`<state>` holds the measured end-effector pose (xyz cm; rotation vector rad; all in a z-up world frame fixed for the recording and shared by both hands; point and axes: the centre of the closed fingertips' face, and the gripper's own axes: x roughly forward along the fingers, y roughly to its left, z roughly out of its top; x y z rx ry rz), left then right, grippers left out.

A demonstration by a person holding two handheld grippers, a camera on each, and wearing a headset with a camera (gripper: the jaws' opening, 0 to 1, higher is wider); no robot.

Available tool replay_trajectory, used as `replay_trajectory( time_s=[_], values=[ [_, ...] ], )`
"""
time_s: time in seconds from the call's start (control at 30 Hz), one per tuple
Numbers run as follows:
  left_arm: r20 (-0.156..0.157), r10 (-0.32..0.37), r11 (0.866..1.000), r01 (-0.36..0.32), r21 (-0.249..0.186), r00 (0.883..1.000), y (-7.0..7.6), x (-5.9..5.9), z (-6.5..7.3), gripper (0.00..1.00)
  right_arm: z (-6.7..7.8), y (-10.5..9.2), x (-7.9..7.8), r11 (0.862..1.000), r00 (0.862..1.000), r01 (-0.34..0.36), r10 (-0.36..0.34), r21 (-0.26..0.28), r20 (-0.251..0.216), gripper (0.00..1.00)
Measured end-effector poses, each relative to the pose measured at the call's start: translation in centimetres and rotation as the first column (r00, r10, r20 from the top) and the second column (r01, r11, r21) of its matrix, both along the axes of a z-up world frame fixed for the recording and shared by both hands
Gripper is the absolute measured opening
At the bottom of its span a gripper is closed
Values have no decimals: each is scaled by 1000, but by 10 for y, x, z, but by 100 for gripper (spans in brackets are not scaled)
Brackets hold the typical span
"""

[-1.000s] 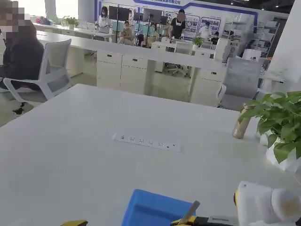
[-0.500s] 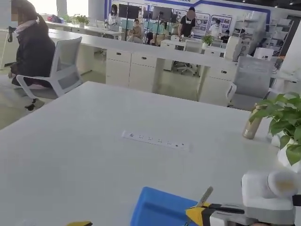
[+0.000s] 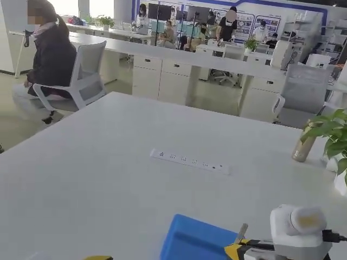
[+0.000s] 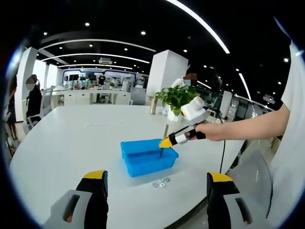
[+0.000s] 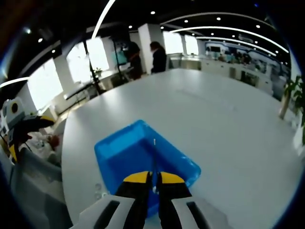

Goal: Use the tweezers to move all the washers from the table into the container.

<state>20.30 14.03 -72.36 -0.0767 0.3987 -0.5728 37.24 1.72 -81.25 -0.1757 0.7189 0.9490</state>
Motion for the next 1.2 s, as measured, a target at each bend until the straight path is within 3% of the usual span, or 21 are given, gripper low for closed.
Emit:
replay_trajectory(
  time_s=[0.47, 0.7, 1.03, 1.2],
  values=[
    [0, -17, 1000, 17, 3, 1000, -4, 2, 2, 87, 1, -1, -8, 1000, 1000, 15, -16, 13, 13, 4],
    [1, -26, 1000, 26, 3, 1000, -7, 3, 2, 87, 20, -3, -11, 998, 998, 33, -35, 61, 44, 4],
    [-5, -42, 999, 42, 0, 999, -10, 3, 0, 86, 51, 9, -43, 992, 998, -22, 15, 128, 62, 3],
    [-1, -44, 999, 44, -1, 999, -11, 4, 0, 86, 55, 16, -60, 988, 998, -54, 48, 146, 50, 3]
  ],
)
